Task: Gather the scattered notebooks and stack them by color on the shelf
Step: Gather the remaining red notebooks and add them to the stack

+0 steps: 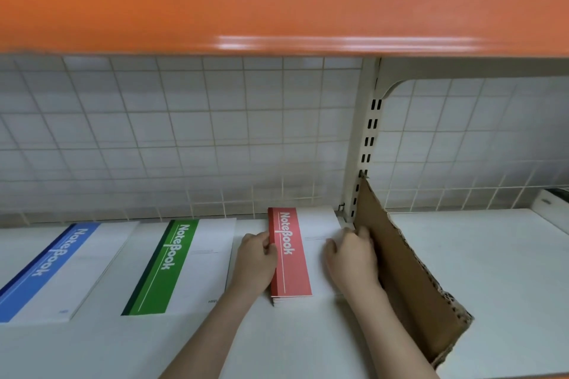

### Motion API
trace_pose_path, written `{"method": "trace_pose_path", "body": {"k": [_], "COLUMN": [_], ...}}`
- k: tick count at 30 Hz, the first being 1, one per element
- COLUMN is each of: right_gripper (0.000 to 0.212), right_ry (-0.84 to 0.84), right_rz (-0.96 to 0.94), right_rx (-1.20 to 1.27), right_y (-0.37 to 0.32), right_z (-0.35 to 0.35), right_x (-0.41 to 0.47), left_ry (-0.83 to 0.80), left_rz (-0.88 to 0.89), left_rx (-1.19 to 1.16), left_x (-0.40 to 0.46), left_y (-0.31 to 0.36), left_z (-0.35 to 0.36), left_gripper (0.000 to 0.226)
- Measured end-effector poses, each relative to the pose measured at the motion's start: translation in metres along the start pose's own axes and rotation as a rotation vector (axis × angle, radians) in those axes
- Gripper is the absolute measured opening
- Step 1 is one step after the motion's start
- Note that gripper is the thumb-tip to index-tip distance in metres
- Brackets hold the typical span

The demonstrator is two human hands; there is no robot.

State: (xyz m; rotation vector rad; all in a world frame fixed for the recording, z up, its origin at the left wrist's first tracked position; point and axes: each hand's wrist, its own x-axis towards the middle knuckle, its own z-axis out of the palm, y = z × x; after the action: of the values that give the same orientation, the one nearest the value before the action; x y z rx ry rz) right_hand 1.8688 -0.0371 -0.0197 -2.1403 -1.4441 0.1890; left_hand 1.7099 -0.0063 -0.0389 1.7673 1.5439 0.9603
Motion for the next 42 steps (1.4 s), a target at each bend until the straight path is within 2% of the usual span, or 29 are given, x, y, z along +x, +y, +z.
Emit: {"method": "trace_pose_path", "body": {"k": [3, 6, 9, 11, 14, 17, 20, 24, 29, 32, 37, 42], "right_gripper": [0.043, 0.052, 0.073, 0.091, 0.119, 0.133, 0.137, 0.135, 0.138, 0.139, 0.142, 0.141], "right_ry": [0.018, -0.038, -0.144, -0.207, -0.376, -0.551, -0.651, -0.623, -0.595, -0.607, -0.611, -0.600], "right_rz": [-0.027, -0.049, -0.099, -0.111, -0.104, -0.125, -0.164, -0.202, -0.209, -0.194, -0.177, -0.168], "right_rx": [-0.005, 0.108, 0.209, 0.257, 0.187, 0.054, -0.059, -0.103, -0.125, -0.129, -0.126, -0.111], "right_y": [0.000, 0.004, 0.012, 0.013, 0.012, 0.014, 0.015, 0.013, 0.011, 0.009, 0.006, 0.005], "right_z": [0.001, -0.001, -0.005, -0.009, -0.014, -0.020, -0.026, -0.029, -0.031, -0.031, -0.034, -0.034], "right_x": [-0.001, -0.004, -0.005, -0.005, -0.008, -0.013, -0.016, -0.017, -0.017, -0.016, -0.016, -0.017], "left_ry": [-0.010, -0.045, -0.146, -0.215, -0.251, -0.287, -0.345, -0.460, -0.593, -0.577, -0.505, -0.481], "left_rz": [-0.005, -0.016, -0.005, -0.012, -0.027, -0.018, -0.042, -0.070, 0.006, 0.024, 0.076, 0.078], "left_rx": [-0.023, -0.093, -0.170, -0.148, -0.113, -0.131, -0.136, -0.011, 0.336, 0.515, 0.442, 0.399], "left_x": [0.000, -0.001, -0.005, -0.006, -0.007, -0.007, -0.005, -0.005, -0.014, -0.019, -0.019, -0.023], "left_y": [0.000, 0.000, -0.003, -0.007, -0.009, -0.007, -0.002, 0.007, 0.012, 0.015, 0.016, 0.014], "left_z": [0.000, -0.003, -0.007, -0.009, -0.010, -0.013, -0.018, -0.024, -0.027, -0.022, -0.019, -0.020], "left_gripper": [0.027, 0.025, 0.023, 0.030, 0.038, 0.034, 0.029, 0.038, 0.075, 0.089, 0.075, 0.076]}}
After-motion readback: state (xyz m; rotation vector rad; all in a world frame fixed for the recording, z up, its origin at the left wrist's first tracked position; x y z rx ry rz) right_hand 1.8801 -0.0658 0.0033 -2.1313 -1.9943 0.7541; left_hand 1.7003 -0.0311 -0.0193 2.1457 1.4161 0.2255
